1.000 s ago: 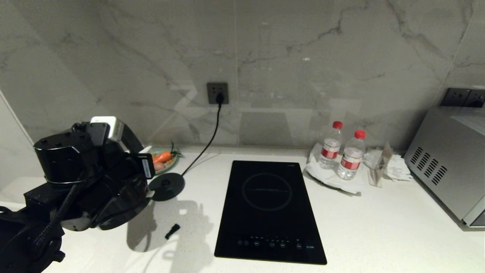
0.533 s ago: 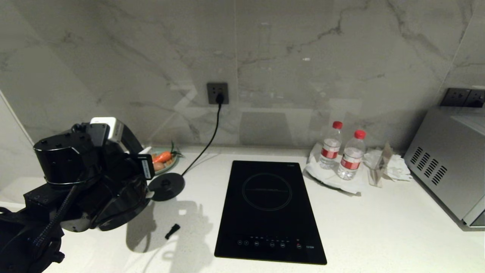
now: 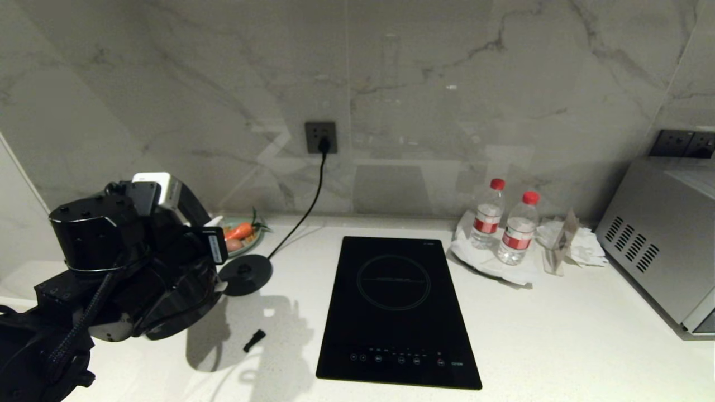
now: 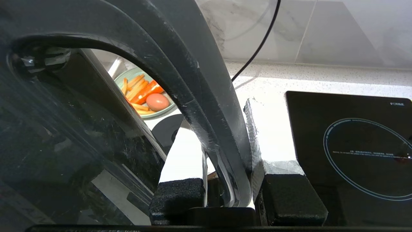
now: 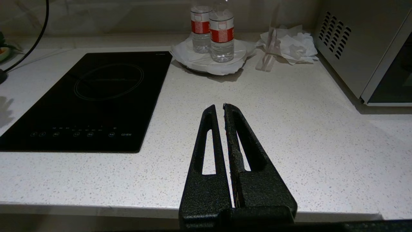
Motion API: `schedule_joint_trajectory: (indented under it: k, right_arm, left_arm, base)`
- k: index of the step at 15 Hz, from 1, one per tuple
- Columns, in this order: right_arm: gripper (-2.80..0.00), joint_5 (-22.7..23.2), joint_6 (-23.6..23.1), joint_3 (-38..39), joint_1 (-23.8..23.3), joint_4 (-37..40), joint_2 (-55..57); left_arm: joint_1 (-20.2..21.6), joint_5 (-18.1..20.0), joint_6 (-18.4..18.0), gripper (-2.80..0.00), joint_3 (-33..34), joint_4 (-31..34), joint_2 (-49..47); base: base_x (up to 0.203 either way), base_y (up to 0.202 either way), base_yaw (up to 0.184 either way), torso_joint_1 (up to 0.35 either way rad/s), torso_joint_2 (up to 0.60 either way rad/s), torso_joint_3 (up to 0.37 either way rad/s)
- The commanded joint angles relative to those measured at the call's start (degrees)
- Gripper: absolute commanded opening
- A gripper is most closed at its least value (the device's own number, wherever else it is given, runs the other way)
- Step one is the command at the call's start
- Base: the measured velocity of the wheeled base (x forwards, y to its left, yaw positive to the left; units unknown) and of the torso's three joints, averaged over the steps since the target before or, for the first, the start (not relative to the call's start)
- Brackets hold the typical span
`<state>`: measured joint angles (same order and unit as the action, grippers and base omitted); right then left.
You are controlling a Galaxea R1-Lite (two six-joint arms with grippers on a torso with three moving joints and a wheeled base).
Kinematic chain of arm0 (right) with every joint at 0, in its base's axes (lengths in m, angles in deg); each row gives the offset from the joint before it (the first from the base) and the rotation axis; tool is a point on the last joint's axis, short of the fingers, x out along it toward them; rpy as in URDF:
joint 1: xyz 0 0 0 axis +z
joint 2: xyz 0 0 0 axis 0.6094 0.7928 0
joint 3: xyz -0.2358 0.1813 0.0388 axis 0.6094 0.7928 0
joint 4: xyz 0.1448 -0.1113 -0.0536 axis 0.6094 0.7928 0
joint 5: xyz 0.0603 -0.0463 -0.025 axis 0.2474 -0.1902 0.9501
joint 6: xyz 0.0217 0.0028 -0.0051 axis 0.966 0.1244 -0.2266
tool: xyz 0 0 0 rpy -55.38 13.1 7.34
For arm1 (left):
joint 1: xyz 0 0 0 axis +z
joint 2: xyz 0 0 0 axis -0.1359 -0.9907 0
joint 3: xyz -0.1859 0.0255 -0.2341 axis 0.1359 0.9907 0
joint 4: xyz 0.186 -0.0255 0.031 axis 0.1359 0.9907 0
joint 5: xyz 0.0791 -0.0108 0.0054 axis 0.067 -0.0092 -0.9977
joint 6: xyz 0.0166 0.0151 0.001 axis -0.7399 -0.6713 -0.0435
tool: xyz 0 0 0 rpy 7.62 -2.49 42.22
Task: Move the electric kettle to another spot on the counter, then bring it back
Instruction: Place it by the sink
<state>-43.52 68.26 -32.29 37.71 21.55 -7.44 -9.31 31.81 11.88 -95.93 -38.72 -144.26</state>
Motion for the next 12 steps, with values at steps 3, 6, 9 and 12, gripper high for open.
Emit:
schedule_joint_trajectory:
  k: [3, 6, 9, 12]
  right_arm:
    - [-2.8, 0.01, 0.02, 0.0, 0.02, 0.0, -0.09]
    - [-2.8, 0.01, 0.02, 0.0, 0.02, 0.0, -0.09]
    - [-2.8, 0.01, 0.02, 0.0, 0.02, 0.0, -0.09]
    - [-2.8, 0.01, 0.02, 0.0, 0.02, 0.0, -0.09]
  left_arm:
    - [-0.02, -0.13, -0.07, -2.8, -0.2, -0.36, -0.02]
    - [-0.02, -0.13, -0.15, -2.8, -0.2, -0.36, -0.02]
    - [-0.02, -0.13, -0.24, -2.8, -0.2, -0.36, 0.07]
    - [-0.02, -0.13, -0.24, -2.8, -0.11, -0.36, 0.07]
  base:
    - [0.0, 0.0, 0.0, 0.038, -0.08, -0.049]
    - [0.0, 0.0, 0.0, 0.11, -0.26, -0.136]
    - [0.0, 0.0, 0.0, 0.089, -0.2, -0.116]
    - [0.0, 0.0, 0.0, 0.007, -0.03, -0.009]
